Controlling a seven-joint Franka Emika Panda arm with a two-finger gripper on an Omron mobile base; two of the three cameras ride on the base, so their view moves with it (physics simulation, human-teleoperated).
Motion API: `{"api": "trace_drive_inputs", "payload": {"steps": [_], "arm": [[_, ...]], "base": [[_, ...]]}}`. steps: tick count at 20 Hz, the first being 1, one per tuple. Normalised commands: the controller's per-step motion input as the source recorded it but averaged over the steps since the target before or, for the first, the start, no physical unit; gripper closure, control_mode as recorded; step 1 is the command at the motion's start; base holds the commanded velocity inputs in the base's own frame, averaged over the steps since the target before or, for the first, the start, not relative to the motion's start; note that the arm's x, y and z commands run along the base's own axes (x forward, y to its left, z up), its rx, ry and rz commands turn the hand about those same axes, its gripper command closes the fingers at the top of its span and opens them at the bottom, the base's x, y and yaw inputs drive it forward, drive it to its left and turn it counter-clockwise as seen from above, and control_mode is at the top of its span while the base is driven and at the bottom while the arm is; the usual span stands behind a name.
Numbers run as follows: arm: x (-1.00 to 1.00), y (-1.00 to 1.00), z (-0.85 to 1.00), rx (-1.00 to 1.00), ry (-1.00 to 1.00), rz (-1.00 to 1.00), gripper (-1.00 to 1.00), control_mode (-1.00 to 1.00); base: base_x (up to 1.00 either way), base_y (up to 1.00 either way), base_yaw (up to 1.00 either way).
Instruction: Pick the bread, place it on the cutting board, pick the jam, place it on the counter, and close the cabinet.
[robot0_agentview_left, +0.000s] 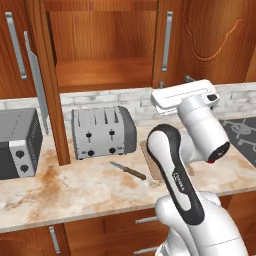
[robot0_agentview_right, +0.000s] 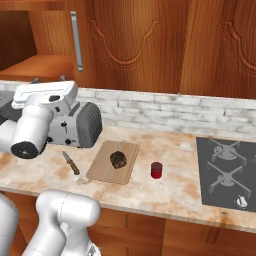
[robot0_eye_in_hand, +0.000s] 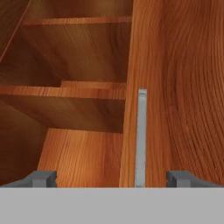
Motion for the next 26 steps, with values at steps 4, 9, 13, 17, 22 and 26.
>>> {"api": "trace_drive_inputs", "payload": {"steps": [4, 9, 13, 17, 22, 26], "arm": [[-0.73, 0.35, 0.16, 0.0, 0.03, -0.13, -1.0, -1.0], [-0.63, 0.28, 0.16, 0.0, 0.04, -0.11, -1.0, -1.0], [-0.43, 0.24, 0.14, 0.0, 0.03, -0.06, -1.0, -1.0], [-0.26, 0.24, 0.06, 0.0, 0.05, 0.0, -1.0, -1.0], [-0.37, 0.18, 0.0, 0.0, 0.02, 0.0, -1.0, -1.0], [-0.54, 0.18, 0.0, 0.0, 0.02, 0.0, -1.0, -1.0]], "base": [[0.0, 0.0, 0.0], [0.0, 0.0, 0.0], [0.0, 0.0, 0.0], [0.0, 0.0, 0.0], [0.0, 0.0, 0.0], [0.0, 0.0, 0.0]]}}
